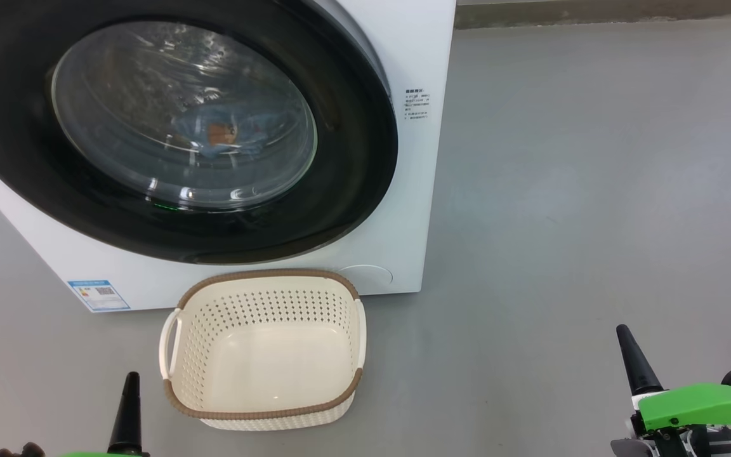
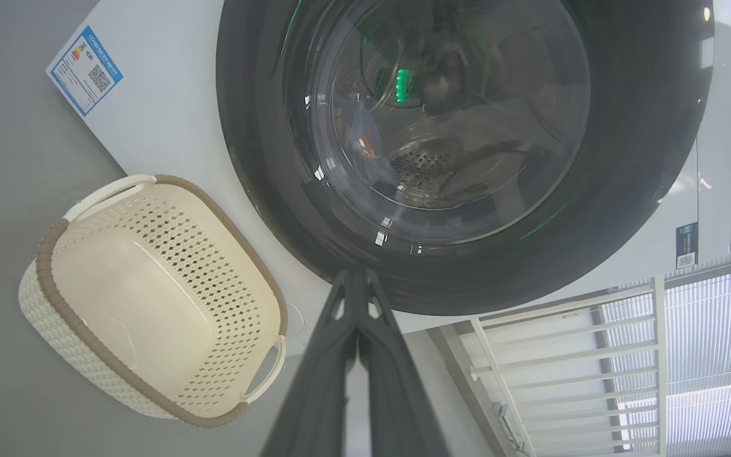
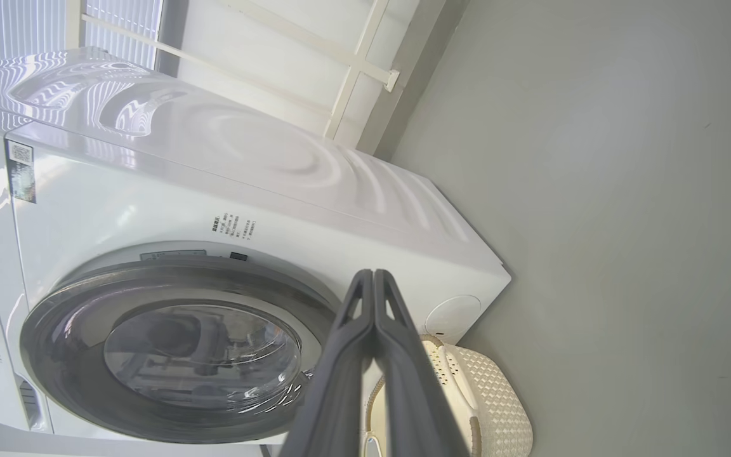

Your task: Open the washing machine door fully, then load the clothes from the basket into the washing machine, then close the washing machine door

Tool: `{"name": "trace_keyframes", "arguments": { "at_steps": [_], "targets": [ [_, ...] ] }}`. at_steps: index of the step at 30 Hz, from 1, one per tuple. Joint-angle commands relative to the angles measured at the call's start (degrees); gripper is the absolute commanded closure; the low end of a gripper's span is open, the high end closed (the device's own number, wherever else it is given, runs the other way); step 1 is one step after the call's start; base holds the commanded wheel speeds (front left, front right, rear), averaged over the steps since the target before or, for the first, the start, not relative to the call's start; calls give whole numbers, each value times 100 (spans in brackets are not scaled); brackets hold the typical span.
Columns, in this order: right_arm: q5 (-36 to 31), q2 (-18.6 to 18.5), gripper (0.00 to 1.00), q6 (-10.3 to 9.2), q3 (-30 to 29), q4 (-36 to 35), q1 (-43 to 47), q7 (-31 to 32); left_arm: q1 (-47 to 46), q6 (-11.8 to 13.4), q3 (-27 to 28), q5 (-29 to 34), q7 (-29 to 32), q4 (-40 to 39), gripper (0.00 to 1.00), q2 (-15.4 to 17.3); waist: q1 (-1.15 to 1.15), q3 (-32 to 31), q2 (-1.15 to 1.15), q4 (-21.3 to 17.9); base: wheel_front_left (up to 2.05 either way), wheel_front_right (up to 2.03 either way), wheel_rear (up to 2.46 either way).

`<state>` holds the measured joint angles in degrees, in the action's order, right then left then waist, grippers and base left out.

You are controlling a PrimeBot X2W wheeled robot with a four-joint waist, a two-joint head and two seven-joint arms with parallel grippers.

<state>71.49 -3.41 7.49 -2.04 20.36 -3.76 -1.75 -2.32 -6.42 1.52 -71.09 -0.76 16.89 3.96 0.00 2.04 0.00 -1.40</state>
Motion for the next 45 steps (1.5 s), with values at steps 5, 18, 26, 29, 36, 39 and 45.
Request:
{"name": "trace_keyframes", "arguments": {
  "at_steps": [5, 18, 26, 29, 36, 39, 45],
  "targets": [
    [390, -90, 100, 0, 28, -234, -234, 102, -241, 33, 197, -377, 126, -215, 100, 20, 0, -31, 0, 21, 0, 0, 0],
    [1124, -121, 100, 0, -41, -369, -259, 287, -299, 54, 303, -1044, 343, -313, 100, -19, 0, -99, 0, 66, 0, 0, 0],
    [1575, -141, 100, 0, -83, -452, -274, 400, -335, 66, 368, -1452, 477, -373, 100, -43, 0, -141, 0, 93, 0, 0, 0],
    [1745, -149, 100, 0, -98, -484, -280, 442, -349, 71, 393, -1605, 527, -396, 100, -52, 0, -157, 0, 103, 0, 0, 0],
    [2085, -165, 100, 0, -128, -546, -292, 526, -376, 81, 442, -1913, 627, -441, 100, -71, 0, -188, 0, 124, 0, 0, 0],
    [2255, -173, 100, 0, -143, -578, -297, 568, -389, 85, 467, -2066, 678, -463, 100, -80, 0, -204, 0, 134, 0, 0, 0],
    [2330, -179, 100, 0, -145, -591, -300, 582, -395, 87, 478, -2129, 699, -473, 100, -84, 0, -211, 0, 139, 0, 0, 0]
  ]
}}
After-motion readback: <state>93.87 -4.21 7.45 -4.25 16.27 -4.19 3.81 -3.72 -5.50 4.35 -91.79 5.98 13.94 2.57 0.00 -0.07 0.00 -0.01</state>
